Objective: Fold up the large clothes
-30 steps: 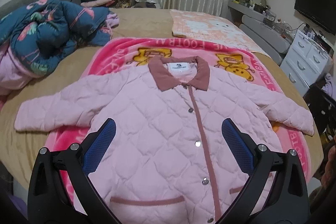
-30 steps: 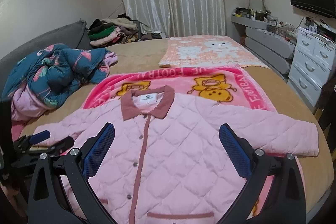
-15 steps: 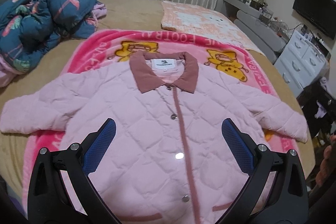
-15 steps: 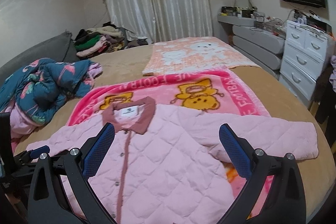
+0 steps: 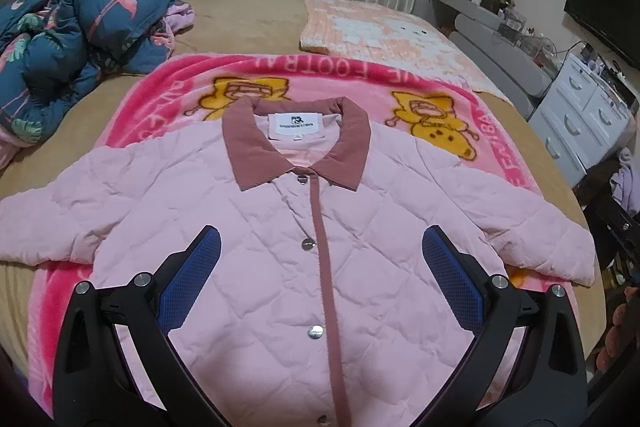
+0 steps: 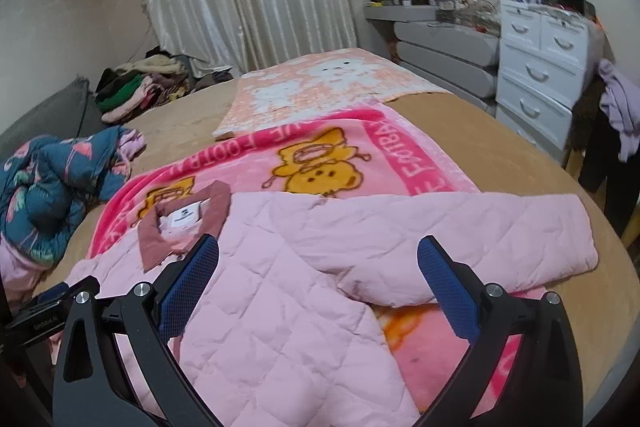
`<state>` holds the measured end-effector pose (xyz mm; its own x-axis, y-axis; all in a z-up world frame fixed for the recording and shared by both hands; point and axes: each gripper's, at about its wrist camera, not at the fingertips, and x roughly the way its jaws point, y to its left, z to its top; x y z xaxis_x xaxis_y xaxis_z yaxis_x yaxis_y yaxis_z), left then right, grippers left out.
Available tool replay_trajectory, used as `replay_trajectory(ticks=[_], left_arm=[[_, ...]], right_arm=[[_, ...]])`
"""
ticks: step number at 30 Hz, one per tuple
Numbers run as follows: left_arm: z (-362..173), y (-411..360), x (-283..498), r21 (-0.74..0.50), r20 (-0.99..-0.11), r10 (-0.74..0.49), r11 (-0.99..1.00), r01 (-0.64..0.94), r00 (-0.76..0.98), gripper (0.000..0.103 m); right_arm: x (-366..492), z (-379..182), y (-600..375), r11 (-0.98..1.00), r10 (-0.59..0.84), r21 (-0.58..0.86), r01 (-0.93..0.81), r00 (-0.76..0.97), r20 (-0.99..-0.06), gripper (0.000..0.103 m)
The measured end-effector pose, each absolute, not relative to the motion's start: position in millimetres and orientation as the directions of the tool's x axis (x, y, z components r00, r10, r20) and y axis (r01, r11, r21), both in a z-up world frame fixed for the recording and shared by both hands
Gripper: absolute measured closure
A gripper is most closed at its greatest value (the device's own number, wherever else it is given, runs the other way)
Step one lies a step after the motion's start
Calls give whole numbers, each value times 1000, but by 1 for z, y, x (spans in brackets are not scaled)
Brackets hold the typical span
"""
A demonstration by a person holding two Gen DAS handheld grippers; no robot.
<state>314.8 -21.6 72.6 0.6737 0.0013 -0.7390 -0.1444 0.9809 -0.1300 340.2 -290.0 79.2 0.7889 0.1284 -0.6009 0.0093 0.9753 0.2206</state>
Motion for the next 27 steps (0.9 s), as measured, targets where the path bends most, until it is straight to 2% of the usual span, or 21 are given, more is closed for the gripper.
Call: replay_trajectory(ticks=[27], left_arm=[[20,-109,365,-103,-815,-77,995,-12,575,8]], right_arm=[[355,20,-405,905,-42,289,312,742,-669,4]])
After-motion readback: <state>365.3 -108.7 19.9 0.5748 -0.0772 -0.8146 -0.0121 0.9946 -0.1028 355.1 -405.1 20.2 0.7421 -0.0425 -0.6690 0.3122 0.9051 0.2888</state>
